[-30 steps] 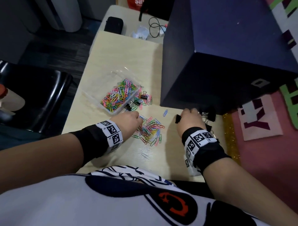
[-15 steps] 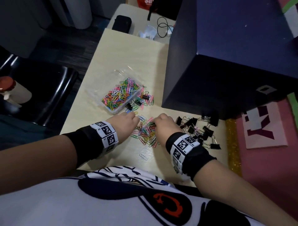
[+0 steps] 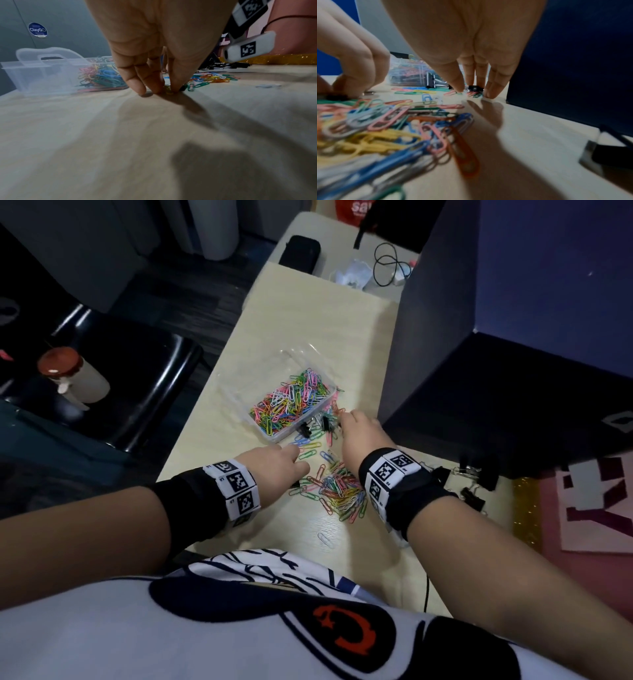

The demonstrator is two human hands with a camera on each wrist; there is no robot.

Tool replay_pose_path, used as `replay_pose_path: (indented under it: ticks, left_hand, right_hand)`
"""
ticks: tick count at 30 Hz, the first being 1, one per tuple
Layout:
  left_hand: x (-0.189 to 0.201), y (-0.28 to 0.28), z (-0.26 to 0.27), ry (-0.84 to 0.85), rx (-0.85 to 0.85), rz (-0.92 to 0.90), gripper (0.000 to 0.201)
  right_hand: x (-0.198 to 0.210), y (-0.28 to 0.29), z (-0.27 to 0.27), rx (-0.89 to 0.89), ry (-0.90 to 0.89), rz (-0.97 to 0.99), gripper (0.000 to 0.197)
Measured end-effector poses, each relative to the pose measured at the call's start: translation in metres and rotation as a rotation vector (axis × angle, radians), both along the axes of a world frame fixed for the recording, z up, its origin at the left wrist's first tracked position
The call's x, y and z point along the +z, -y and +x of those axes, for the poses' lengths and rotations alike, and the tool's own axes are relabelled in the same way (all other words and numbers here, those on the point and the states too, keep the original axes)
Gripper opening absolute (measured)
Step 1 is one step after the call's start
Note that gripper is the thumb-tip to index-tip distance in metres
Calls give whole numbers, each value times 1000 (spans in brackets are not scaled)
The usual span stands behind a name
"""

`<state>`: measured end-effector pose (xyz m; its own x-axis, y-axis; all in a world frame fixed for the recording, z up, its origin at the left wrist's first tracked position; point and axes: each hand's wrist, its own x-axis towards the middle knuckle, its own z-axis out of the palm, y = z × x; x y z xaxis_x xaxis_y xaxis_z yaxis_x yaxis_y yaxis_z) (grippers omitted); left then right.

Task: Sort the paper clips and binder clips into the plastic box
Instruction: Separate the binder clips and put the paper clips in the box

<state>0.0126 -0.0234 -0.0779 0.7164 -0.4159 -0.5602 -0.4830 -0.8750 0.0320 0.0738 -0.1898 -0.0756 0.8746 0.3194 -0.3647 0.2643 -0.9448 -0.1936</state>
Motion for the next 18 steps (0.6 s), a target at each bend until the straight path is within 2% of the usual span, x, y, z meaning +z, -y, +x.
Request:
replay_pose_path:
  ticks: [3, 9, 18]
  left_hand:
    - [1, -1, 1, 38, -40, 16, 36]
    - [3, 2, 7, 74, -119, 13, 30]
    - [3, 15, 12, 100, -132, 13, 34]
  right_hand:
    - [-4, 3, -7, -23, 52, -13, 43]
    - [-6, 8, -13, -110, 7, 13, 26]
    - [15, 31, -29, -355, 31, 191, 16]
